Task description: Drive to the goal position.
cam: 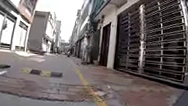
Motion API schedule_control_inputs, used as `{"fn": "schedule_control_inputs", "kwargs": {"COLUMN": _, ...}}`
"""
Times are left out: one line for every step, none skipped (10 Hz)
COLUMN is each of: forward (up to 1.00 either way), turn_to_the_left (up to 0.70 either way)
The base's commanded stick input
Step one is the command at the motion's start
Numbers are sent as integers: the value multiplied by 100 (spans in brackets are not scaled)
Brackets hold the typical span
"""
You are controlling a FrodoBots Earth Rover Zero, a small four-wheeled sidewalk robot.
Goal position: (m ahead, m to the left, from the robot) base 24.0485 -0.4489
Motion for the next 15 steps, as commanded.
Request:
{"fn": "schedule_control_inputs", "kwargs": {"forward": 100, "turn_to_the_left": 40}}
{"fn": "schedule_control_inputs", "kwargs": {"forward": 100, "turn_to_the_left": 40}}
{"fn": "schedule_control_inputs", "kwargs": {"forward": 100, "turn_to_the_left": 8}}
{"fn": "schedule_control_inputs", "kwargs": {"forward": 100, "turn_to_the_left": 0}}
{"fn": "schedule_control_inputs", "kwargs": {"forward": 100, "turn_to_the_left": 0}}
{"fn": "schedule_control_inputs", "kwargs": {"forward": 100, "turn_to_the_left": 0}}
{"fn": "schedule_control_inputs", "kwargs": {"forward": 100, "turn_to_the_left": 0}}
{"fn": "schedule_control_inputs", "kwargs": {"forward": 100, "turn_to_the_left": 0}}
{"fn": "schedule_control_inputs", "kwargs": {"forward": 100, "turn_to_the_left": 0}}
{"fn": "schedule_control_inputs", "kwargs": {"forward": 100, "turn_to_the_left": -30}}
{"fn": "schedule_control_inputs", "kwargs": {"forward": 100, "turn_to_the_left": -40}}
{"fn": "schedule_control_inputs", "kwargs": {"forward": 100, "turn_to_the_left": -40}}
{"fn": "schedule_control_inputs", "kwargs": {"forward": 100, "turn_to_the_left": -40}}
{"fn": "schedule_control_inputs", "kwargs": {"forward": 100, "turn_to_the_left": -40}}
{"fn": "schedule_control_inputs", "kwargs": {"forward": 100, "turn_to_the_left": -40}}
